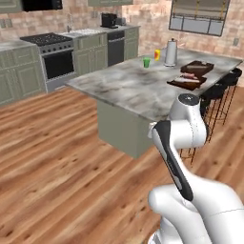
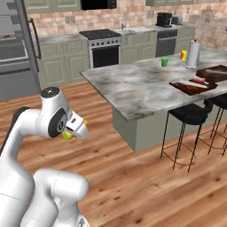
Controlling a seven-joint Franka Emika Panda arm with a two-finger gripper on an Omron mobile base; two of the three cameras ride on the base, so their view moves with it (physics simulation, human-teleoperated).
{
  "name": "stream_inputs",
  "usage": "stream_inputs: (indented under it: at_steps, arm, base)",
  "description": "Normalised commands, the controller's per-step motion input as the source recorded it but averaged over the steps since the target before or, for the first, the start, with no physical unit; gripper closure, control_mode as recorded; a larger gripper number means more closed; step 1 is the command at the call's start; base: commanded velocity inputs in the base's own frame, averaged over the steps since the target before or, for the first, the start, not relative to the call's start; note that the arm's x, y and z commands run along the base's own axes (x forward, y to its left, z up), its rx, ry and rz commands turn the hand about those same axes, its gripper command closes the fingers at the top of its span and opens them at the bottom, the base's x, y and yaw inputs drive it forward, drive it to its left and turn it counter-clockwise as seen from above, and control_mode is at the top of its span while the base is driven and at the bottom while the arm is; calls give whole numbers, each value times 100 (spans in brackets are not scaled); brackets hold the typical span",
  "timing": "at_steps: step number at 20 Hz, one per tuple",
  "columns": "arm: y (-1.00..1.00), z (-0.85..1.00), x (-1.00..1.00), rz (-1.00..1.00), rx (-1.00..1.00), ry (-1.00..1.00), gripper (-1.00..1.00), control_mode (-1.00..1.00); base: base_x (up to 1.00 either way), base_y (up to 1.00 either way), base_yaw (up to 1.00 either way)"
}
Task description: Gather the corn and carrot from the fridge and place them on a tray on the dining counter. Then gather the chicken drumstick and steak from the fridge and place them on the other tray.
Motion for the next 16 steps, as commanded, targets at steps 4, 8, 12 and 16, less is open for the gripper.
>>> stream_inputs:
  at_steps: [4,8,12,16]
  arm:
    - [0,0,0,0,0,0,100,100]
    - [0,0,0,0,0,0,100,100]
    - [0,0,0,0,0,0,100,100]
    - [0,0,0,0,0,0,100,100]
  base:
    - [-11,-100,18]
    - [-8,-100,17]
    - [-4,-100,18]
    - [0,-100,19]
